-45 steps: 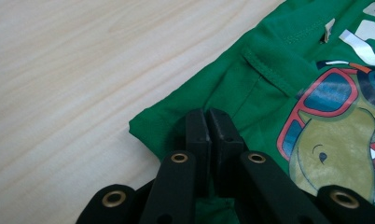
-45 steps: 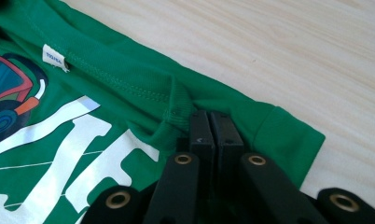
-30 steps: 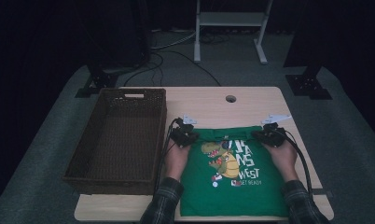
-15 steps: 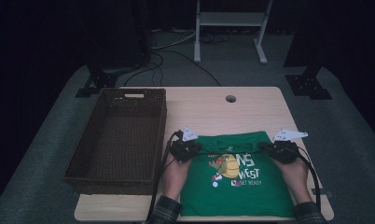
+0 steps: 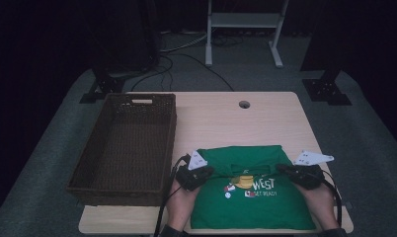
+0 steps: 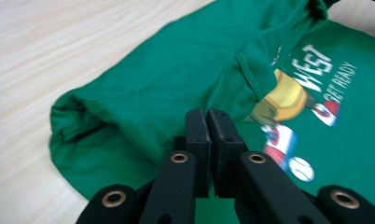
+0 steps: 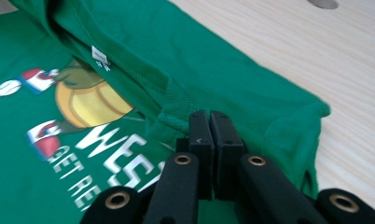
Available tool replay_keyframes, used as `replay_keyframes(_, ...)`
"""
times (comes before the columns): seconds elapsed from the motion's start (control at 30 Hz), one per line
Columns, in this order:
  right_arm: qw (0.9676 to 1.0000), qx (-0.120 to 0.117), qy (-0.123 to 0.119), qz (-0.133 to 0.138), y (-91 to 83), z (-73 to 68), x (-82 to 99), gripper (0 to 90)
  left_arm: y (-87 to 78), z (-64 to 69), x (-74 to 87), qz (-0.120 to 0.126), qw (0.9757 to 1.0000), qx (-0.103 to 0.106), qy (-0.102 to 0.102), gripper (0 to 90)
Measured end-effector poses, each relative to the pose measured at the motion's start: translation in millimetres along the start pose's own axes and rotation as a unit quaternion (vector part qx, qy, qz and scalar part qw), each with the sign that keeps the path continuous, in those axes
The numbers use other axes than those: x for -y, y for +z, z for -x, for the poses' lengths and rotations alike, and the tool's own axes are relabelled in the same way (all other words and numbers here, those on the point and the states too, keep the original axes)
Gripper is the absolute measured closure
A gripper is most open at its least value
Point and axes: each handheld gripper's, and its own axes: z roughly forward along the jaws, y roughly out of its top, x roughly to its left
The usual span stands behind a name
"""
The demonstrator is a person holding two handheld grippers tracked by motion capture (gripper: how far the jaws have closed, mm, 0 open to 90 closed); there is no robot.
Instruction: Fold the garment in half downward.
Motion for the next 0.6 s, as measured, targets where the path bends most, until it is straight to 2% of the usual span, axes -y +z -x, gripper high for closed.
replay_keyframes(0.37,0.9998,-0.015,-0.003,0.014,-29.8,-17.1,12.6,89.1,-24.3,23.3,8.6,0.012,0.9994,0.033,0.003,87.6)
replay_keyframes(0.6,0.9994,-0.025,-0.018,0.012,-44.4,-31.2,21.4,89.1,-34.4,36.9,16.7,0.004,0.9990,0.043,0.006,87.6)
